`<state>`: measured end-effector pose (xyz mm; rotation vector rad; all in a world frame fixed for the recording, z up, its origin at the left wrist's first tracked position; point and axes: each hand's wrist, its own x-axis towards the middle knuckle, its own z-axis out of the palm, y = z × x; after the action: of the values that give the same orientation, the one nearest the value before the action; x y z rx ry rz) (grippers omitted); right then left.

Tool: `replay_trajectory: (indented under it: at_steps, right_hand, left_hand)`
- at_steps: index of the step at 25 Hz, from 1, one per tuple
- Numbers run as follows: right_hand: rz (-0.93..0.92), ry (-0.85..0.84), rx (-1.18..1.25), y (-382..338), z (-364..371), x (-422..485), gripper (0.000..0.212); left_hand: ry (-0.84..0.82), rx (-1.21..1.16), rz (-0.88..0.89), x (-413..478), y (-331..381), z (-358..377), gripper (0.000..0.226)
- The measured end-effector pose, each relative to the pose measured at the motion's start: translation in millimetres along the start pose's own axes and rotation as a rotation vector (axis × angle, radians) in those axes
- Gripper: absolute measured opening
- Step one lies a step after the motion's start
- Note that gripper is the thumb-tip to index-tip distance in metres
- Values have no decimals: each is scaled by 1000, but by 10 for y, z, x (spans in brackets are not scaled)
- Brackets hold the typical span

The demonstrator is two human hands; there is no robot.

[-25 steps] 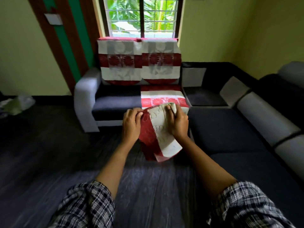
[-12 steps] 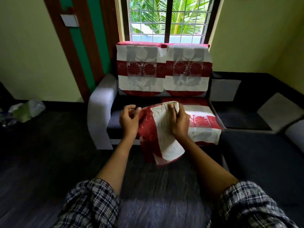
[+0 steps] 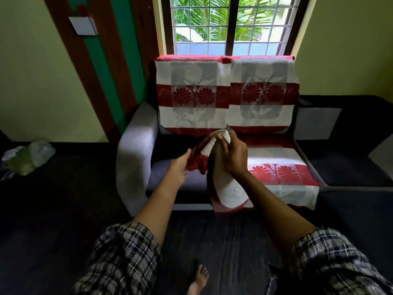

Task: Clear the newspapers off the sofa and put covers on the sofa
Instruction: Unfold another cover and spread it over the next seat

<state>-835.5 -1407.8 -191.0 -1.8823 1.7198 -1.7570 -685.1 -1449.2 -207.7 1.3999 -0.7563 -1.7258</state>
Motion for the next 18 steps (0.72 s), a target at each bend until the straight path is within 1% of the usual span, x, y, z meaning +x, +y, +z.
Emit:
replay_trajectory:
  at_steps: [2, 3, 4, 6, 8, 10, 12, 13, 14, 15, 16, 17, 18]
  right_hand:
    - [-65, -28, -60, 196, 223, 202, 37]
    - [-107, -46, -76, 286, 317, 297, 35]
    - [-142, -59, -68, 379, 408, 399, 33]
    - [-193, -89, -53, 549, 566, 605, 34]
    - [-187, -119, -56, 718, 719, 846, 36]
    - [-75, -110, -4, 860, 812, 1094, 25]
    - [102, -106, 57, 985, 887, 1302, 12]
    - [177, -184, 103, 1026, 914, 1413, 26]
    - [235, -319, 171, 1060, 938, 1520, 43]
    - [293, -455, 216, 1052, 960, 1616, 53]
    - [338, -551, 225, 1044, 989, 1703, 58]
    - [364, -600, 219, 1022, 1012, 1777, 58]
    - [373, -590, 183, 1015, 1026, 1832, 53]
  left_hand:
    - [-17, -61, 23, 324, 215, -1, 21]
    - [-12, -48, 40, 460, 333, 34, 16]
    - [10, 23, 96, 628, 462, 76, 17]
    - [45, 226, 296, 958, 738, 205, 17]
    - [-2, 324, 501, 1189, 1017, 374, 14]
    - [-78, 364, 652, 1315, 1208, 509, 11]
    - [-188, 451, 743, 1477, 1322, 563, 9]
    - [-287, 516, 760, 1558, 1368, 561, 8]
    - [-408, 579, 756, 1634, 1417, 551, 9]
    - [-522, 638, 743, 1712, 1472, 544, 10]
    - [-603, 690, 741, 1798, 1540, 551, 10]
    - [-646, 723, 766, 1867, 1620, 560, 9]
    - [-659, 732, 811, 1928, 1707, 572, 9]
